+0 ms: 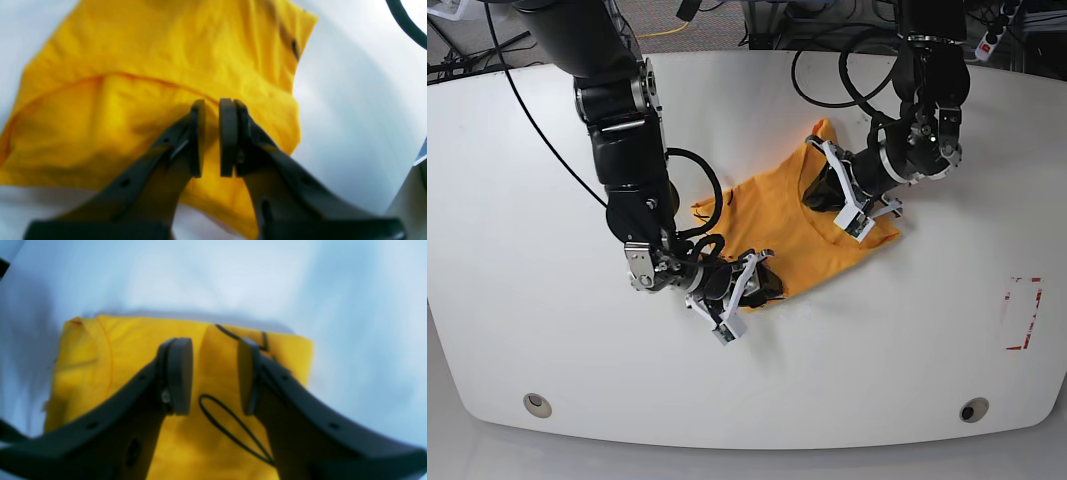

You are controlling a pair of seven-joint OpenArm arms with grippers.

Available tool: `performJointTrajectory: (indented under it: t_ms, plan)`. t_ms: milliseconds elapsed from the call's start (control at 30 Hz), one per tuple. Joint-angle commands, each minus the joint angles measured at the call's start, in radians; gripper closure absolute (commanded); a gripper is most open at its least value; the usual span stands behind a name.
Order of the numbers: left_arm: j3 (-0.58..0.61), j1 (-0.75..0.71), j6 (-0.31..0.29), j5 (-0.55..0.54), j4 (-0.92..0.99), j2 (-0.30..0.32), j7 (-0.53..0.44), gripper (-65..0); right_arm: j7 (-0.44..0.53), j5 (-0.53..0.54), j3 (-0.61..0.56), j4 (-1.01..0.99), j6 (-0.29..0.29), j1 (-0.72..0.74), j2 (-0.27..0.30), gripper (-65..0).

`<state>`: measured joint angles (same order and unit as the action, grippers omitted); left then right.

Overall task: Fold the T-shirt properly
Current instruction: 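Flatten and square the folded shirt with both grippers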

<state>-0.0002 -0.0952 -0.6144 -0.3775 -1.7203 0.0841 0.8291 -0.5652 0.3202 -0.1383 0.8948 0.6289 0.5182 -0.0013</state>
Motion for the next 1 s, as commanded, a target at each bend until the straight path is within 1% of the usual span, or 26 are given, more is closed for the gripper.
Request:
performJointTrajectory:
  t_ms: [0,100,167,233,333,467,567,767,867,967]
  plan:
    - [-0.002,0.010,-0.003,-0.015,-0.011,0.004,-0.023,-6.3,0.080,-0.034,0.002,-0.039,0.007,0.035,-0.010,-21.1]
    - [-0.002,0.010,-0.003,-0.013,0.032,0.009,-0.023,-6.3,0.146,-0.077,0.004,-0.098,0.007,0.035,-0.009,-21.1]
    - [-0.005,0.016,-0.003,-0.013,0.070,0.016,-0.023,-6.3,0.162,-0.086,0.004,-0.113,0.009,0.032,-0.004,-21.1]
    - [-0.005,0.019,-0.003,-0.013,0.119,0.042,-0.026,-6.3,0.167,-0.092,0.004,-0.113,0.009,0.029,0.016,-21.1]
    - [-0.004,0.025,-0.003,-0.015,0.162,0.055,-0.029,-6.3,0.164,-0.086,0.004,-0.113,0.010,0.026,0.044,-21.1]
    - [-0.004,0.051,-0.006,-0.015,0.171,0.082,-0.029,-6.3,0.164,-0.085,0.004,-0.104,0.010,-0.007,0.080,-20.9]
    - [-0.004,0.058,-0.006,-0.013,0.171,0.107,-0.029,-6.3,0.161,-0.085,0.004,-0.039,0.012,-0.054,0.114,-20.9]
    - [-0.002,0.127,-0.006,-0.013,0.196,0.141,-0.024,-6.3,0.073,-0.085,0.004,0.145,0.012,-0.192,0.149,-20.9]
    - [-0.001,0.180,-0.006,-0.007,0.259,0.151,-0.023,-6.3,0.020,-0.085,0.004,0.283,0.012,-0.278,0.151,-20.9]
    - [0.016,0.234,-0.009,0.028,0.316,0.156,-0.023,-6.3,-0.032,-0.085,0.004,0.398,0.003,-0.350,0.148,-20.9]
